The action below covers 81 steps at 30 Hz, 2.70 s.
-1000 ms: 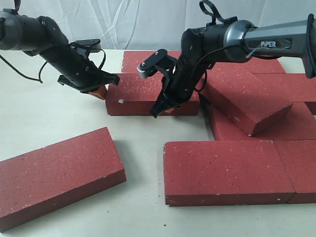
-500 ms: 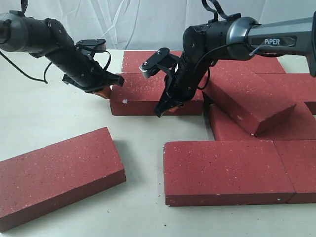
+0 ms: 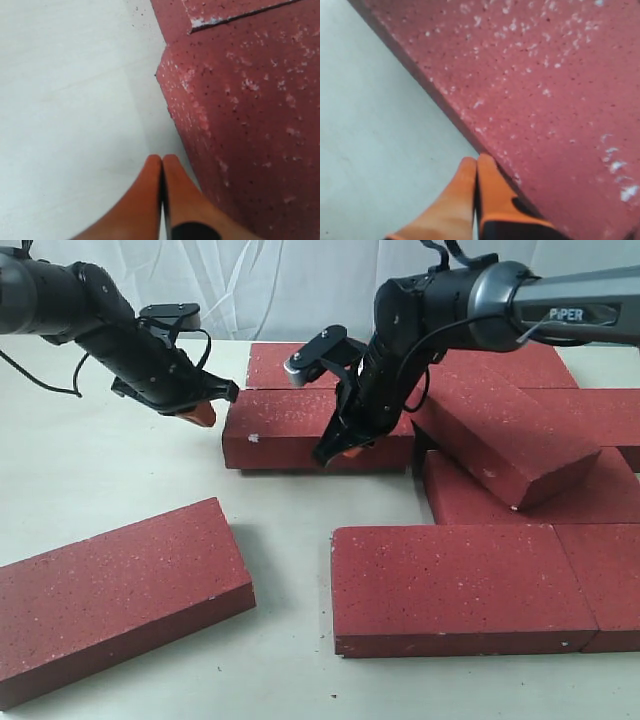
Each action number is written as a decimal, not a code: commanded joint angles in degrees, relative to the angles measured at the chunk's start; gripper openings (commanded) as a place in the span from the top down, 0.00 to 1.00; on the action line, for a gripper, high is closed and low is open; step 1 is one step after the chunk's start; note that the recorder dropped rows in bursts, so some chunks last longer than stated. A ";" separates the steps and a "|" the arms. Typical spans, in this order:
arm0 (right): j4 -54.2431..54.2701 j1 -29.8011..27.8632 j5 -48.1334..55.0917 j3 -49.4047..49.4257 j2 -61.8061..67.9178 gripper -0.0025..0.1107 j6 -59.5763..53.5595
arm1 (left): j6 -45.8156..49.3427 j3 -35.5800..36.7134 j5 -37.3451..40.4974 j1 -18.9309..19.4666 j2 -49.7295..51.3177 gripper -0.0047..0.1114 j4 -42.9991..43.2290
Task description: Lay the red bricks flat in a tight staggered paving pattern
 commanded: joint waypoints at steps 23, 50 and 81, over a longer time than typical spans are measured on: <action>6.67 -0.33 -4.97 -0.20 2.98 0.99 -2.18 | 0.12 -0.25 -1.54 -0.75 2.42 0.96 -6.25; 4.13 -2.14 -2.44 -0.31 -1.20 0.99 0.38 | 1.53 -0.25 -6.51 -4.16 2.42 0.96 -7.93; -2.05 -19.36 0.49 0.98 -12.83 0.99 9.68 | 1.67 -0.60 -11.66 -8.76 5.60 0.96 -9.62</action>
